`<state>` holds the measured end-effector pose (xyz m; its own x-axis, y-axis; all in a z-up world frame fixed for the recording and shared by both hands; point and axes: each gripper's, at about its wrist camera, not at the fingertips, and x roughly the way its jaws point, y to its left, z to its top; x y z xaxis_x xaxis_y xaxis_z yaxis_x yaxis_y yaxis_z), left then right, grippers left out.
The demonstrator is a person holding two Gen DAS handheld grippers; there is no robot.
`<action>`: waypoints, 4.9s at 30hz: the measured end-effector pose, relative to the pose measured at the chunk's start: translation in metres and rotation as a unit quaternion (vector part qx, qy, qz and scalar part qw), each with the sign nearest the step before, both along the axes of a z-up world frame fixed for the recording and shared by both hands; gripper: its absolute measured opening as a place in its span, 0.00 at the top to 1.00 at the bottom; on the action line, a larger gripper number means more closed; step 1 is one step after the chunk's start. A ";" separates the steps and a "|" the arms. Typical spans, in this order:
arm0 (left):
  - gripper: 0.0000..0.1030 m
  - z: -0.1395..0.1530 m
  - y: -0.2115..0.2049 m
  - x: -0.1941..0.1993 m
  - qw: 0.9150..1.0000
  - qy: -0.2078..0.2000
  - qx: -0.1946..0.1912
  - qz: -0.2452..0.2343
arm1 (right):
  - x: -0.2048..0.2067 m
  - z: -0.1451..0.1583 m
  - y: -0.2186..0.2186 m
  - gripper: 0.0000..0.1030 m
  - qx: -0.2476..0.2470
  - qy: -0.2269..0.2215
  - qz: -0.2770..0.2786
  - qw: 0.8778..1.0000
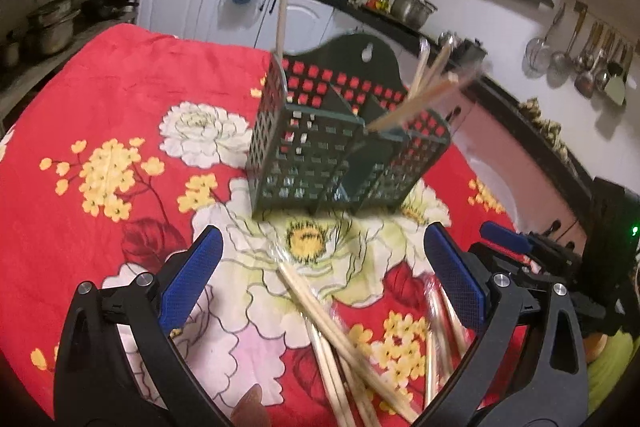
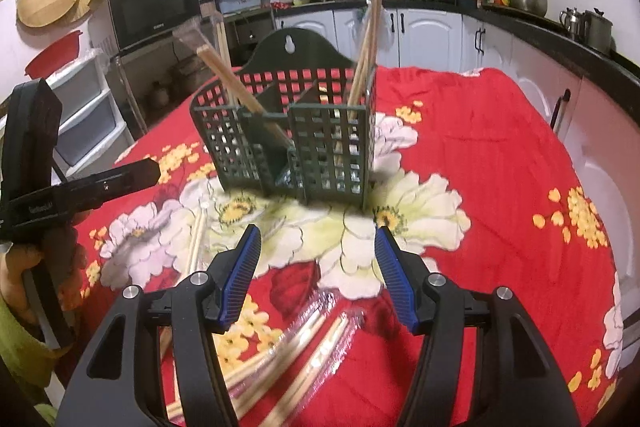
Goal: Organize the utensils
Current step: 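Lower the left tool and grasp another chopstick pair on the cloth, then lift the held chopstick pairs with both tools up over the green caddy, then lower both chopstick pairs into the caddy and open both tools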
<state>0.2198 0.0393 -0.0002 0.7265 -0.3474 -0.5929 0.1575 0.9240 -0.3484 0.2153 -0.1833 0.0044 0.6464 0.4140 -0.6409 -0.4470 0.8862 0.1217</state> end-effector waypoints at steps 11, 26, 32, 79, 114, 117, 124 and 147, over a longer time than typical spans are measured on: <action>0.10 -0.028 -0.010 0.003 0.998 0.058 -0.001 -0.024 | -0.003 -0.023 -0.006 0.46 -0.022 0.044 -0.002 0.999; 0.38 -0.064 0.014 0.038 0.984 0.148 -0.094 -0.035 | 0.024 -0.057 -0.025 0.73 0.026 0.163 -0.029 0.986; 0.53 -0.064 0.016 0.053 0.984 0.156 -0.082 -0.032 | 0.030 -0.058 -0.028 0.88 0.036 0.172 -0.027 0.984; 0.97 0.109 0.028 0.014 0.988 -0.093 -0.094 -0.078 | 0.023 0.116 -0.002 0.95 0.091 -0.120 0.037 0.988; 0.97 0.237 0.055 0.027 0.963 -0.269 -0.025 0.023 | 0.071 0.235 0.025 0.95 0.140 -0.277 0.024 0.950; 0.97 0.233 0.045 0.033 0.961 -0.274 0.000 0.031 | 0.076 0.232 0.024 0.95 0.136 -0.288 0.016 0.948; 0.97 0.204 0.026 0.049 0.963 -0.265 0.038 0.032 | 0.091 0.208 0.024 0.95 0.132 -0.278 0.003 0.951; 0.97 0.116 0.002 0.071 0.981 -0.186 0.049 0.004 | 0.118 0.128 0.034 0.95 0.123 -0.195 -0.033 0.973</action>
